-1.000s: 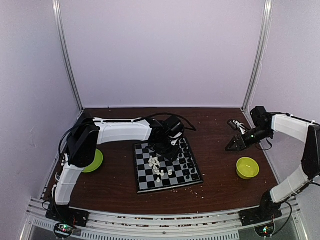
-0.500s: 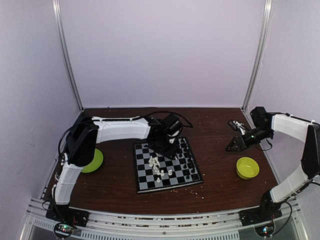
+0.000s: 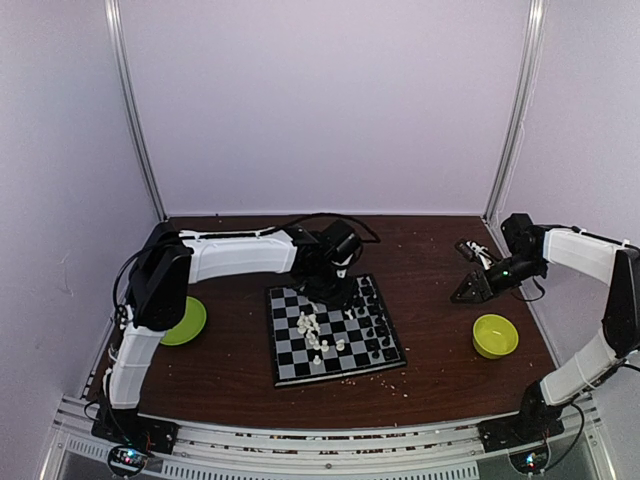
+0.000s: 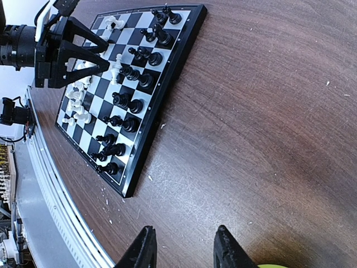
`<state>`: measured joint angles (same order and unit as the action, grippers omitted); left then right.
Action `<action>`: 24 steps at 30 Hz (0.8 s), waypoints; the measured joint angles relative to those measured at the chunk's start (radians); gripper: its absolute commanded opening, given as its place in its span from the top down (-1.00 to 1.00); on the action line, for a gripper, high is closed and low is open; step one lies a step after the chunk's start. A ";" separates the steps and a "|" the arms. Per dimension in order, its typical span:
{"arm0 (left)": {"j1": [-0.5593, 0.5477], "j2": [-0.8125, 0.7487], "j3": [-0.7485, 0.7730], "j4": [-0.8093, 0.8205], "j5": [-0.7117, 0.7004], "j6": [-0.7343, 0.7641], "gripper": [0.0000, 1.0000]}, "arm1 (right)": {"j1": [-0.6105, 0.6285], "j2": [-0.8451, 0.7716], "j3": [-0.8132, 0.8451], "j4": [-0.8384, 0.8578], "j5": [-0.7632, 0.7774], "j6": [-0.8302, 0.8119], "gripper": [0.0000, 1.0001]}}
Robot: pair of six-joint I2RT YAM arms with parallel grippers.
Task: Set up the chess pieces on the board
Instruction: Pick up the chess pile from the chessboard.
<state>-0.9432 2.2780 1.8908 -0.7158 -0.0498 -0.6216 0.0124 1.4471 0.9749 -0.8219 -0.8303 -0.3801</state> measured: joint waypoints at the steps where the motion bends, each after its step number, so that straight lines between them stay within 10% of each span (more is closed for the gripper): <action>1: 0.000 0.000 0.003 0.003 0.002 -0.002 -0.05 | -0.001 0.000 0.000 -0.001 0.000 -0.002 0.29; 24: -0.002 0.086 0.097 -0.067 -0.006 0.059 -0.03 | -0.008 0.014 0.000 -0.019 0.000 -0.014 0.29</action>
<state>-0.9447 2.3642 1.9881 -0.7830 -0.0559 -0.5625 0.0040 1.4609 0.9752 -0.8406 -0.8307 -0.3946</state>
